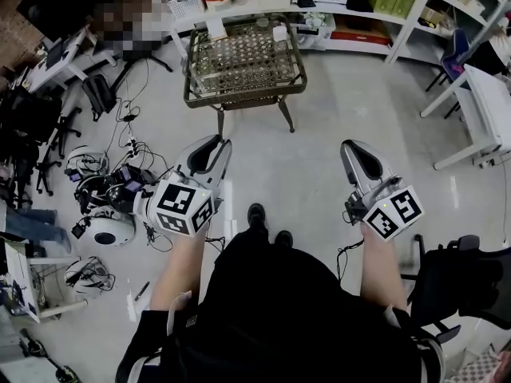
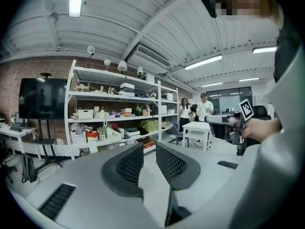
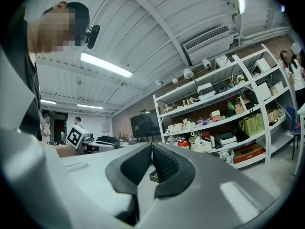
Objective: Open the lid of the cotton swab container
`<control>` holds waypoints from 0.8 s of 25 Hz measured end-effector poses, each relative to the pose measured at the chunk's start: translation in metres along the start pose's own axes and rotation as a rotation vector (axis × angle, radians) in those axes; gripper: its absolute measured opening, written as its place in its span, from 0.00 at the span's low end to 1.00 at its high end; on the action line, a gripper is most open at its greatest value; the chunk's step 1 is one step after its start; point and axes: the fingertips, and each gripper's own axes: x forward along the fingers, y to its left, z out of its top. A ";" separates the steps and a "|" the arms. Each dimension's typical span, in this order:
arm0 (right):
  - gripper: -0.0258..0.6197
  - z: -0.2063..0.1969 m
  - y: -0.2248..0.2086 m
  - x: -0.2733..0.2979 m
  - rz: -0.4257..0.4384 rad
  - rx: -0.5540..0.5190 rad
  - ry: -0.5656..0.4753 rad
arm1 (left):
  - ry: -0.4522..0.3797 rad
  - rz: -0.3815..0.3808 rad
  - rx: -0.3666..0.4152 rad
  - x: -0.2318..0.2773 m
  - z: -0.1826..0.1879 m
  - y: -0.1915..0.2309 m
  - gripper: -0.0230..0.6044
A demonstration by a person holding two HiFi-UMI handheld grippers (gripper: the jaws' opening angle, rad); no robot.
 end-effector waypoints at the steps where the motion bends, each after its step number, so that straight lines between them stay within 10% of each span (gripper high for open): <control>1: 0.07 0.000 -0.003 0.001 0.000 0.005 -0.001 | -0.003 -0.001 0.001 0.003 0.001 0.001 0.17; 20: 0.07 -0.008 -0.051 0.116 -0.038 0.035 0.045 | -0.018 -0.045 -0.042 0.088 0.004 0.105 0.17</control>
